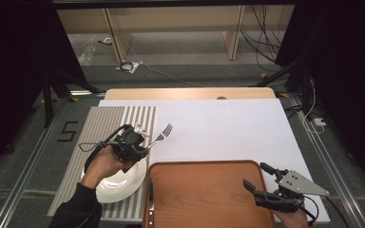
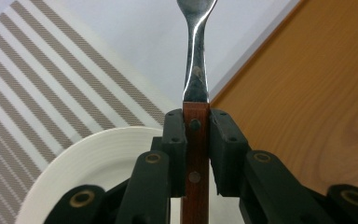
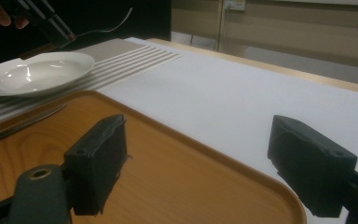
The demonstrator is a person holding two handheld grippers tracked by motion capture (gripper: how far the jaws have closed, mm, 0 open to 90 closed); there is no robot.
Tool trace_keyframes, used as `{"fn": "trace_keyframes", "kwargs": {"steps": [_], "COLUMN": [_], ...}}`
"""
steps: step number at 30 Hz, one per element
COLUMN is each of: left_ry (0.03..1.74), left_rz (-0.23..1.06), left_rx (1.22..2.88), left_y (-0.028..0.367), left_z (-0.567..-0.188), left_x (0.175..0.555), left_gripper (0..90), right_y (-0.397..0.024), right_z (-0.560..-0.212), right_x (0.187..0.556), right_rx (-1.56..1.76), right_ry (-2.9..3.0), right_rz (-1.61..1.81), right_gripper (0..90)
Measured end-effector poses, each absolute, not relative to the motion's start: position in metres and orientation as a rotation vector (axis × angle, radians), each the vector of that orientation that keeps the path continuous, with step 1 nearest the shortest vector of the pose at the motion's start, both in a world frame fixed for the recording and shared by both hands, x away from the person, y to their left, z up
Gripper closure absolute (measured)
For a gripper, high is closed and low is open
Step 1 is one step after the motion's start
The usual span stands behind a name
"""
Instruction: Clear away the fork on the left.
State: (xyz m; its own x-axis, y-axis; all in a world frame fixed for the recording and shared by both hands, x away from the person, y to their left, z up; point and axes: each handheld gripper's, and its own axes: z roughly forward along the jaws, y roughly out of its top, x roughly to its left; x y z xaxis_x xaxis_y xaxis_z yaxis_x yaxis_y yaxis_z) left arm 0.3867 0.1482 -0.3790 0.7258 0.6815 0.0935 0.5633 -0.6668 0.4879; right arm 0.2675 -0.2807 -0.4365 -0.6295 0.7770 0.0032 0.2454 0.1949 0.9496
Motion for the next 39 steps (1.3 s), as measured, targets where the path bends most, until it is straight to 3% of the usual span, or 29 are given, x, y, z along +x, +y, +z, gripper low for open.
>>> {"fn": "trace_keyframes", "kwargs": {"steps": [39], "left_ry": [0.838], "left_rz": [0.216], "left_rx": [2.535], "left_y": [0.086], "left_z": [-0.403], "left_x": [0.329], "left_gripper": [77.1], "right_y": [-0.28], "right_z": [-0.436], "right_x": [0.267], "right_rx": [0.941], "right_ry": [1.981], "right_rz": [1.449], "right_gripper": [20.5]}}
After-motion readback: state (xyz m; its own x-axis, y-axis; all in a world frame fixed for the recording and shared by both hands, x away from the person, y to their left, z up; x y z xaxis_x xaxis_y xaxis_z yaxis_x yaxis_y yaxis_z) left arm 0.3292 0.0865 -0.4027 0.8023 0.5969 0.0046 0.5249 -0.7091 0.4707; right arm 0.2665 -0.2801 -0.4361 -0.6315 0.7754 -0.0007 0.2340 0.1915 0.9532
